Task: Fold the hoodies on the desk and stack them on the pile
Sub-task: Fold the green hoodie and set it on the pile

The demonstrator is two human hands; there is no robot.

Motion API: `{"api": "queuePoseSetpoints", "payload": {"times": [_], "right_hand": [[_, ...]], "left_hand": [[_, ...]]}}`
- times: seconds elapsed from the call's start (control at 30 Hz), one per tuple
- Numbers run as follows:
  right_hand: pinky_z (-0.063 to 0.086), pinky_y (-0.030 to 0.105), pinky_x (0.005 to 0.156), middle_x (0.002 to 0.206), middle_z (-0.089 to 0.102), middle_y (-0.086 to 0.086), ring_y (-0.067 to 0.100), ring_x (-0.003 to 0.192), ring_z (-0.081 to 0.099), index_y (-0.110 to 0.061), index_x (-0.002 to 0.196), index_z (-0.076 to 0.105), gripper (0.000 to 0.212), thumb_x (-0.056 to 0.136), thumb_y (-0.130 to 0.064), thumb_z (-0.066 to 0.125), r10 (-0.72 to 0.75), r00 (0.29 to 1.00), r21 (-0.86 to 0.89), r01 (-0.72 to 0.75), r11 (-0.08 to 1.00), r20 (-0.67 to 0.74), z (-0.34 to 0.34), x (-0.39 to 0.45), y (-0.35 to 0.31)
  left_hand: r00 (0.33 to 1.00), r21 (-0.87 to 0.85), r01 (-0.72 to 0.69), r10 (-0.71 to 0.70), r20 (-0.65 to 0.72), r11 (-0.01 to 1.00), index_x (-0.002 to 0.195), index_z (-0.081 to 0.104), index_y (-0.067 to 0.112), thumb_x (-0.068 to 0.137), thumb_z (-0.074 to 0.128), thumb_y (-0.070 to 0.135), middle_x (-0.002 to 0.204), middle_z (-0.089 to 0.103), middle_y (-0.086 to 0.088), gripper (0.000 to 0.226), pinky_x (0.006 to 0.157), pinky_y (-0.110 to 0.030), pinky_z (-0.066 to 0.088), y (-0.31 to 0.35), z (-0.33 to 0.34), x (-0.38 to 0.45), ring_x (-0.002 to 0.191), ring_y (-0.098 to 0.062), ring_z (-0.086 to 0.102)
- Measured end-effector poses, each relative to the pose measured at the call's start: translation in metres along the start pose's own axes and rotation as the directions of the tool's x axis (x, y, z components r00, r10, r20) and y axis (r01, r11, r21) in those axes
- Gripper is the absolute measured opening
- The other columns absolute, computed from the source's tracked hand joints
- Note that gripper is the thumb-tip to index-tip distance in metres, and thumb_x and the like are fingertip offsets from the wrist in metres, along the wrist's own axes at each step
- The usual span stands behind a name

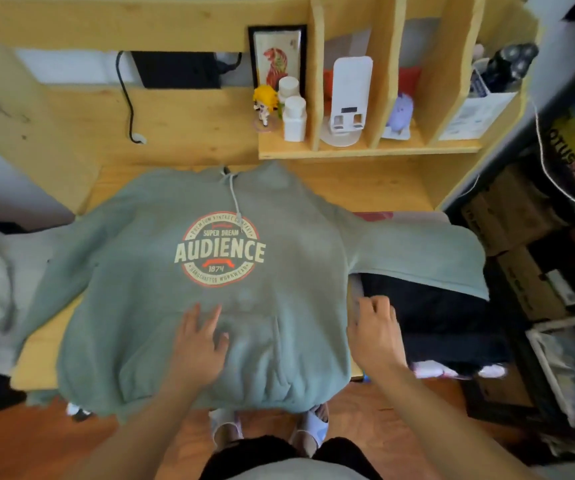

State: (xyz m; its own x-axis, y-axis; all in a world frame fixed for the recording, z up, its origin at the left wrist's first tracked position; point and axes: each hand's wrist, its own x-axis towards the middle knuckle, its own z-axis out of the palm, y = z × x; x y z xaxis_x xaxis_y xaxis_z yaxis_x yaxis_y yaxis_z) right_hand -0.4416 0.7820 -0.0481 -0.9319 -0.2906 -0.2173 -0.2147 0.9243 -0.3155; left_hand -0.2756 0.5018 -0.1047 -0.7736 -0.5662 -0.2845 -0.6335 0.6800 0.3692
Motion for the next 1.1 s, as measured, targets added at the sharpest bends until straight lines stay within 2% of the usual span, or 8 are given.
{"api": "queuePoseSetpoints", "payload": {"times": [0.13, 0.3, 0.43, 0.57, 0.67, 0.77, 0.93, 1.1], "right_hand": [[0.038, 0.049, 0.103, 0.136, 0.043, 0.022, 0.044, 0.13, 0.042, -0.004, 0.137, 0.038, 0.051, 0.091, -0.018, 0.055, 0.383, 0.891, 0.151, -0.425, 0.892, 0.245, 0.041, -0.036, -0.025], [0.043, 0.048, 0.1, 0.134, 0.055, 0.026, 0.046, 0.125, 0.051, 0.001, 0.132, 0.047, 0.035, 0.099, -0.009, 0.044, 0.438, 0.88, 0.015, -0.448, 0.894, 0.183, 0.043, -0.024, -0.031], [0.044, 0.057, 0.091, 0.123, 0.056, 0.032, 0.053, 0.114, 0.054, -0.002, 0.123, 0.04, 0.03, 0.094, 0.002, 0.041, 0.462, 0.886, 0.005, -0.462, 0.887, -0.045, 0.015, -0.015, -0.03], [0.045, 0.059, 0.089, 0.132, 0.044, 0.032, 0.053, 0.114, 0.045, -0.003, 0.145, 0.037, 0.063, 0.084, 0.002, 0.052, 0.263, 0.936, -0.089, -0.29, 0.953, -0.233, 0.035, -0.016, -0.052], [0.042, 0.054, 0.104, 0.146, 0.041, 0.025, 0.047, 0.127, 0.042, -0.011, 0.15, 0.04, 0.06, 0.092, -0.019, 0.052, -0.098, 0.994, -0.226, 0.106, 0.968, 0.046, 0.079, -0.025, -0.103], [0.012, 0.048, 0.125, 0.168, 0.001, 0.013, 0.038, 0.154, 0.001, -0.026, 0.162, 0.011, 0.07, 0.103, -0.051, 0.039, -0.063, 0.915, -0.188, 0.148, 0.971, 0.398, 0.123, -0.037, -0.143], [0.007, 0.053, 0.124, 0.164, -0.03, -0.001, 0.029, 0.154, -0.02, -0.038, 0.157, -0.018, 0.074, 0.103, -0.061, 0.027, 0.027, 0.898, -0.332, 0.134, 0.934, 0.439, 0.125, -0.038, -0.139], [0.006, 0.057, 0.124, 0.167, -0.021, 0.004, 0.032, 0.155, -0.012, -0.031, 0.161, -0.009, 0.075, 0.104, -0.042, 0.04, 0.167, 0.868, -0.424, 0.054, 0.904, 0.467, 0.111, -0.032, -0.166]], "left_hand": [[0.907, -0.026, 0.377, -0.375, -0.194, 0.926, 0.154, 0.042, 0.012, 0.095, 0.063, 0.026, 0.154, 0.033, -0.035, 0.064, 0.116, -0.06, 0.029, -0.087, -0.031, -0.038, 0.139, -0.055, 0.034], [0.762, -0.247, 0.62, -0.646, -0.032, 0.744, 0.147, 0.04, -0.002, 0.105, 0.051, 0.03, 0.149, 0.035, -0.036, 0.055, 0.112, -0.055, 0.031, -0.16, -0.05, -0.042, 0.139, -0.051, 0.033], [0.743, -0.232, 0.654, -0.67, 0.014, 0.72, 0.125, 0.06, 0.0, 0.103, 0.048, 0.047, 0.129, 0.049, -0.037, 0.054, 0.106, -0.054, 0.035, -0.172, -0.059, -0.033, 0.125, -0.051, 0.043], [0.78, -0.175, 0.604, -0.622, -0.071, 0.778, 0.129, 0.051, 0.001, 0.096, 0.064, 0.042, 0.132, 0.046, -0.029, 0.054, 0.1, -0.056, 0.039, -0.169, -0.067, -0.041, 0.123, -0.049, 0.046], [0.735, -0.345, 0.633, -0.678, -0.013, 0.693, 0.128, 0.046, 0.0, 0.096, 0.067, 0.04, 0.133, 0.044, -0.026, 0.056, 0.09, -0.053, 0.041, -0.183, -0.071, -0.034, 0.117, -0.048, 0.049], [0.724, -0.402, 0.65, -0.686, 0.07, 0.645, 0.116, 0.058, 0.003, 0.102, 0.055, 0.038, 0.12, 0.054, -0.024, 0.038, 0.083, -0.047, 0.043, -0.208, -0.076, -0.023, 0.105, -0.044, 0.055], [0.798, -0.484, 0.509, -0.601, -0.044, 0.711, 0.095, 0.047, 0.002, 0.107, 0.044, 0.021, 0.082, 0.054, -0.01, 0.023, 0.064, -0.039, 0.032, -0.236, -0.093, -0.038, 0.083, -0.031, 0.052], [0.905, -0.128, 0.417, -0.425, -0.033, 0.9, 0.101, 0.045, 0.017, 0.102, 0.049, 0.039, 0.092, 0.061, -0.003, 0.022, 0.066, -0.04, 0.041, -0.258, -0.096, -0.051, 0.082, -0.028, 0.054]]}}
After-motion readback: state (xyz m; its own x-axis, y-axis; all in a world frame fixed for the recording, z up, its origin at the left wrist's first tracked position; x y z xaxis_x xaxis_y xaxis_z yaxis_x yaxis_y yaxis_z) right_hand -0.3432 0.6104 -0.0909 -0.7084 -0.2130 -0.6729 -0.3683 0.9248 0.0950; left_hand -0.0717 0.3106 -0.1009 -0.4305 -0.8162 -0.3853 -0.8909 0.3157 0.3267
